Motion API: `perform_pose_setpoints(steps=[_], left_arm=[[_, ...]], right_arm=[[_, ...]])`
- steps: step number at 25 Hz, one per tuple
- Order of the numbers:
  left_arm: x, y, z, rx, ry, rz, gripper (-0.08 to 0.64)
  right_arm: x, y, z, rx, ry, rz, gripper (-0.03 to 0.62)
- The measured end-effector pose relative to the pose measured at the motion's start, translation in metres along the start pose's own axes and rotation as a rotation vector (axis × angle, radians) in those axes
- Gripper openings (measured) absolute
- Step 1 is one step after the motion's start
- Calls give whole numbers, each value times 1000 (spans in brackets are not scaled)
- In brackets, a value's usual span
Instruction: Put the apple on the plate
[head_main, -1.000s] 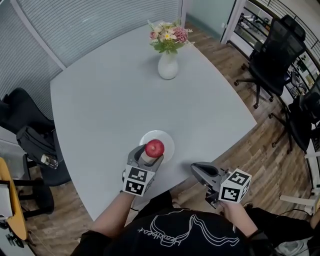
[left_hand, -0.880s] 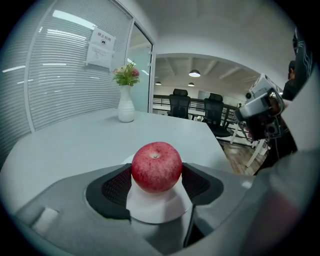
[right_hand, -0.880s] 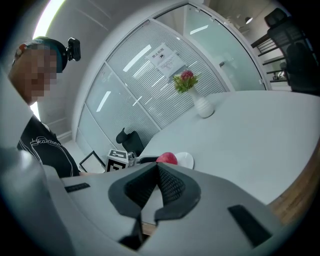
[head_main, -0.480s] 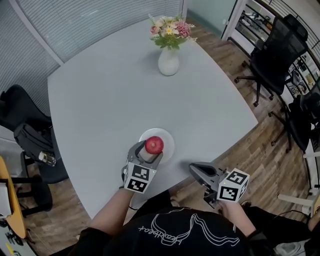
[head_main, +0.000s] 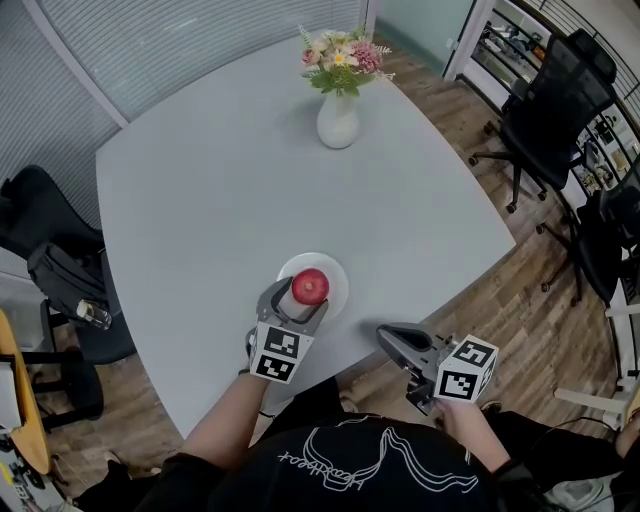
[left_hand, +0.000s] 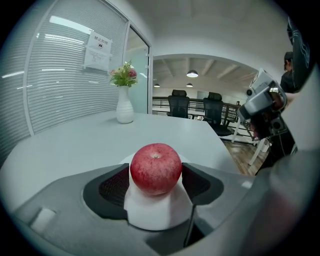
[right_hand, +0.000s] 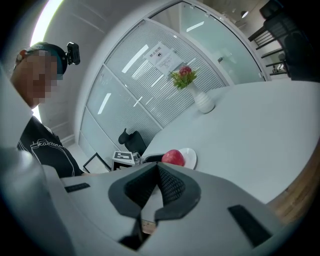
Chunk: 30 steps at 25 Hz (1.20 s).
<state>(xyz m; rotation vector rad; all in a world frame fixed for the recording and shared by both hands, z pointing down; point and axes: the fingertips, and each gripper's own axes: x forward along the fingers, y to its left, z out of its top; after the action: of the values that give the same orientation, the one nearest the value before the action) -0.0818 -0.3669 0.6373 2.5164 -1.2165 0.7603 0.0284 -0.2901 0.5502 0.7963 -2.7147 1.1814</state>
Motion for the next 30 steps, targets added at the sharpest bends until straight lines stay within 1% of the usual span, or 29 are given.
perform_pose_setpoints(steps=[2,6,9,12,16,17,20,23,26,28,30], left_arm=[[-2,0,1,-18,-6,-4,318],[-11,-3,5,-29,-22,-8,321],[-25,-2,11,-50,-43,19,321],[-43,0,17,-106,-59,41,319],[-70,-9,31,-200,-93,11,310],[-78,-12,35,-215,-106,3,292],[-104,-22,46,-247,-153,-15,189],[-125,-42,55,-265,-180,-80,55],[-142,-68,61,-300,-182,-160,35],[-157,-84,70,-325,-201,-205,27],[-173,-101,82,-305,-234,-247,21]], right_arm=[[-1,1,0,0,-3,2,9],[-3,7,-1,-5,-8,8,9],[-6,14,-2,-17,-15,15,9],[-13,22,-3,-26,-25,19,9],[-22,31,-8,-30,-34,28,9],[-23,35,-9,-33,-40,33,9],[-28,49,-8,-62,-55,55,9],[-33,66,-4,-111,-68,80,9],[-40,81,2,-163,-85,88,9],[-45,92,6,-194,-98,93,9],[-52,102,9,-224,-109,98,9]])
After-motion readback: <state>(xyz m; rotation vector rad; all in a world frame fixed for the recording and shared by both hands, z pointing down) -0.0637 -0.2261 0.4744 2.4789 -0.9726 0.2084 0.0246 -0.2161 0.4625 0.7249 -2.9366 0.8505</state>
